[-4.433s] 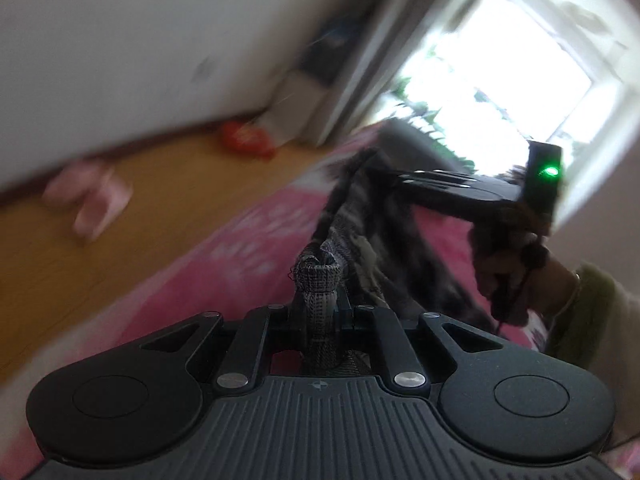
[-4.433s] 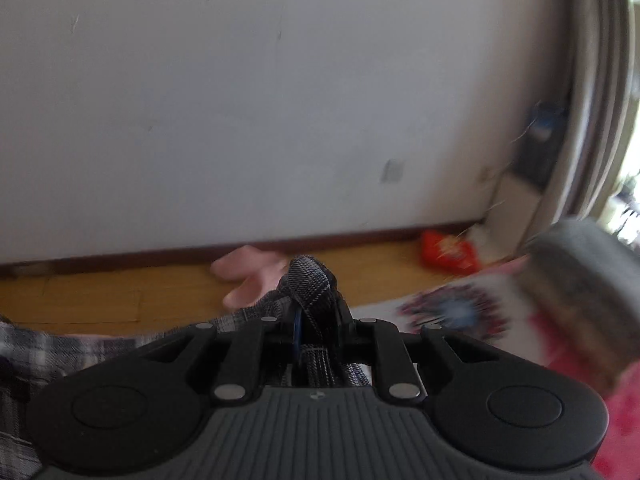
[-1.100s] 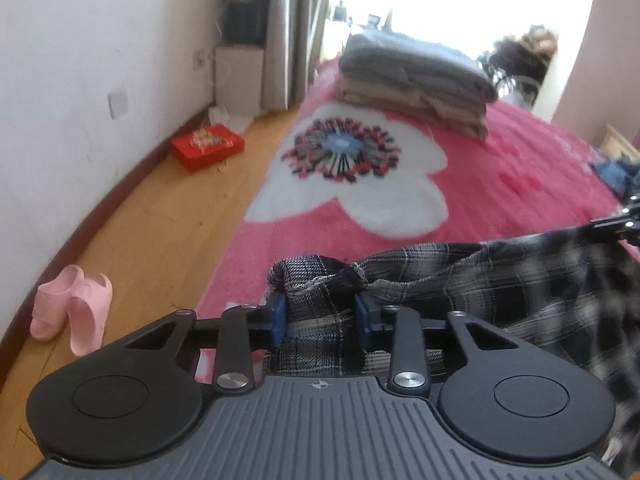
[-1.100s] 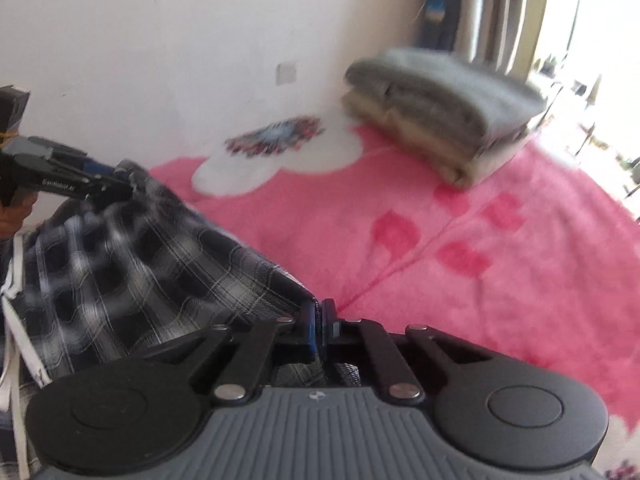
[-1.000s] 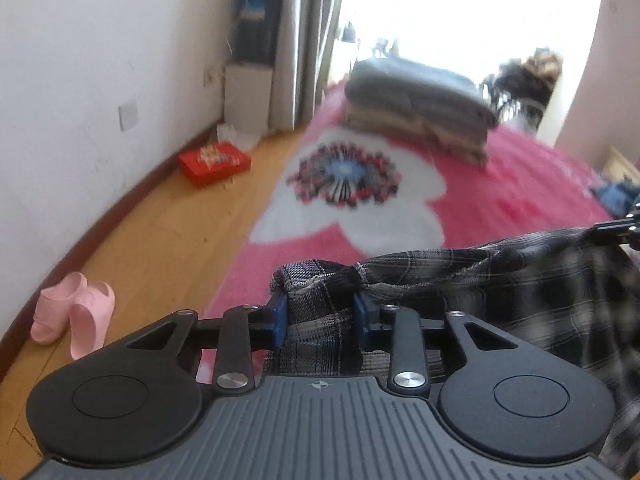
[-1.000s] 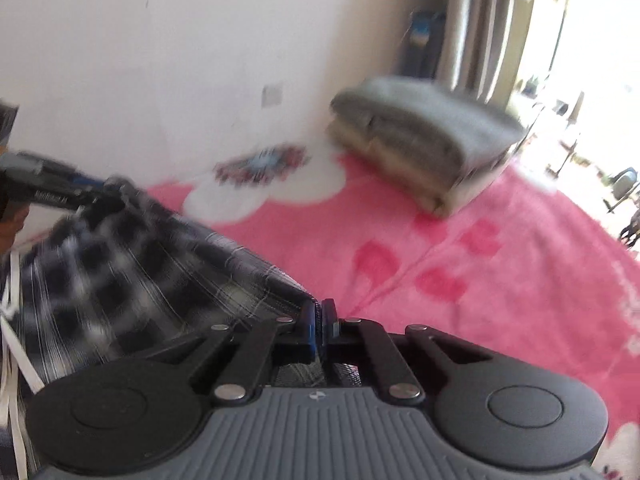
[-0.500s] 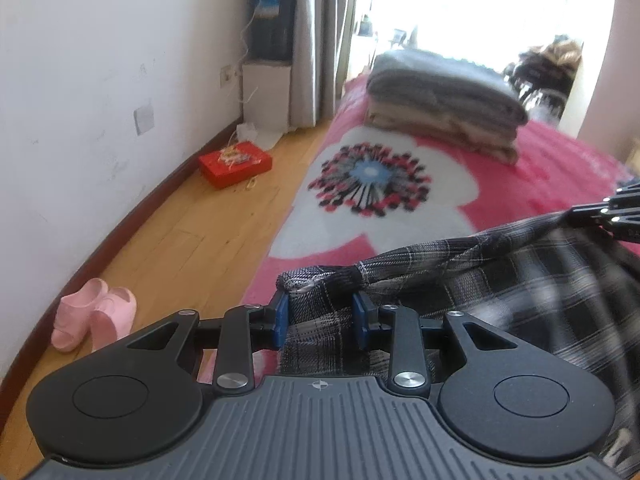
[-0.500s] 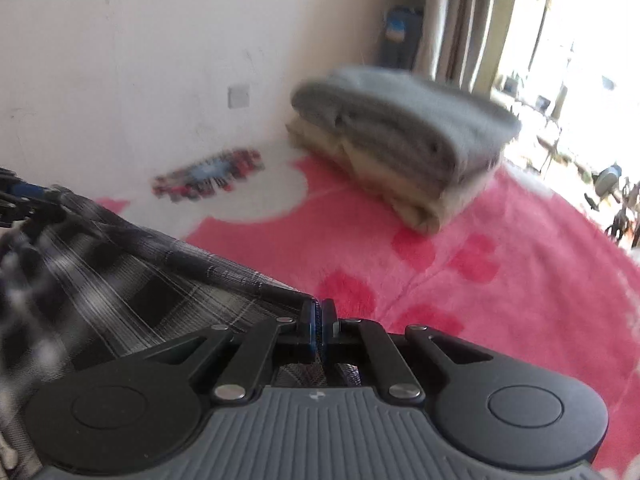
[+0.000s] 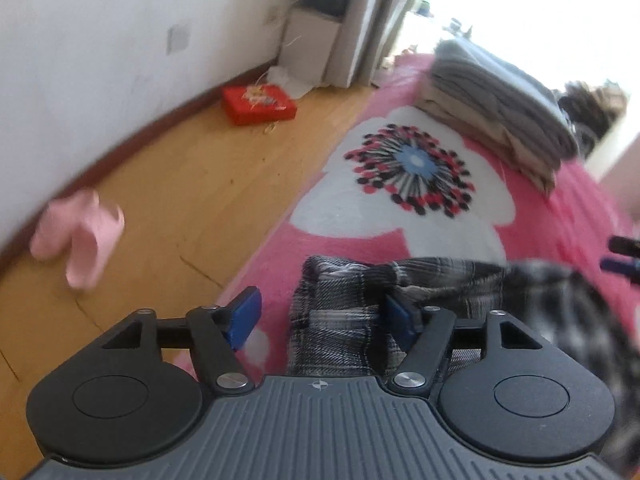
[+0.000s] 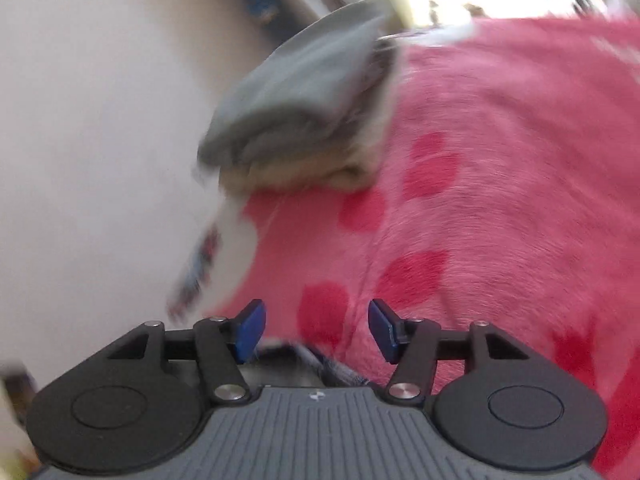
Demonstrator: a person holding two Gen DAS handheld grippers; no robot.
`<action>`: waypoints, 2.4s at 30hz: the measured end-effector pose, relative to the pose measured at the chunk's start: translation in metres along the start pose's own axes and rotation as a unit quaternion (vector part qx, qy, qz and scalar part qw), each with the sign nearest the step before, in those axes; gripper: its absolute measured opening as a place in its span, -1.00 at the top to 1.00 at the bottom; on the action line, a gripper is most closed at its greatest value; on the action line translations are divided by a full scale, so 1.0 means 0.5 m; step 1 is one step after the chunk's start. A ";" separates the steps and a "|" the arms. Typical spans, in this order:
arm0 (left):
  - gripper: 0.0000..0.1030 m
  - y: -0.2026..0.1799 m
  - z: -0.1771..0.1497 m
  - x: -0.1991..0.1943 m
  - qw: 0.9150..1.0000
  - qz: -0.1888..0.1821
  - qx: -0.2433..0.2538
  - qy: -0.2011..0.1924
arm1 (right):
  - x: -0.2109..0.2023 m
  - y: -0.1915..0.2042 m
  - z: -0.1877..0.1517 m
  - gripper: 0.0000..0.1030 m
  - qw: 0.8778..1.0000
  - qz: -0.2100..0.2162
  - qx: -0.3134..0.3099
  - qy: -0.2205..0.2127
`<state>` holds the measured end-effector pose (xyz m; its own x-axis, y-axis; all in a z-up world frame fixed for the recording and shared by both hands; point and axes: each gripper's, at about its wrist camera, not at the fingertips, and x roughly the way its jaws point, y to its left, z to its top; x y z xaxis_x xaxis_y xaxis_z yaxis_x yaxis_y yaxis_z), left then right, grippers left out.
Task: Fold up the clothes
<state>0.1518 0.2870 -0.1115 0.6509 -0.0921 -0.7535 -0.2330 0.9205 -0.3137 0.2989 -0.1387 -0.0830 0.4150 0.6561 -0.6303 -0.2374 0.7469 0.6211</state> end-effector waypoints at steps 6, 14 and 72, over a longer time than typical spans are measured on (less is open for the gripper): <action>-0.31 0.017 0.003 -0.010 0.998 -0.017 -0.056 -0.001 | -0.170 -0.062 0.020 -0.25 0.997 0.003 0.048 -0.059; -0.31 0.049 0.018 0.008 0.985 -0.039 -0.163 0.027 | -0.390 -0.143 -0.032 -0.24 0.988 -0.123 -0.020 -0.087; -0.31 -0.554 -0.189 -0.053 0.865 -0.021 0.500 -0.025 | -0.767 -0.513 -0.392 0.93 0.827 -0.100 0.446 -0.327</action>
<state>0.1307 -0.0015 -0.0593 0.6792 -0.1403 -0.7205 0.5181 0.7868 0.3352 0.0283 -0.5608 -0.0919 0.8232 0.1126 -0.5565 0.5146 0.2662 0.8150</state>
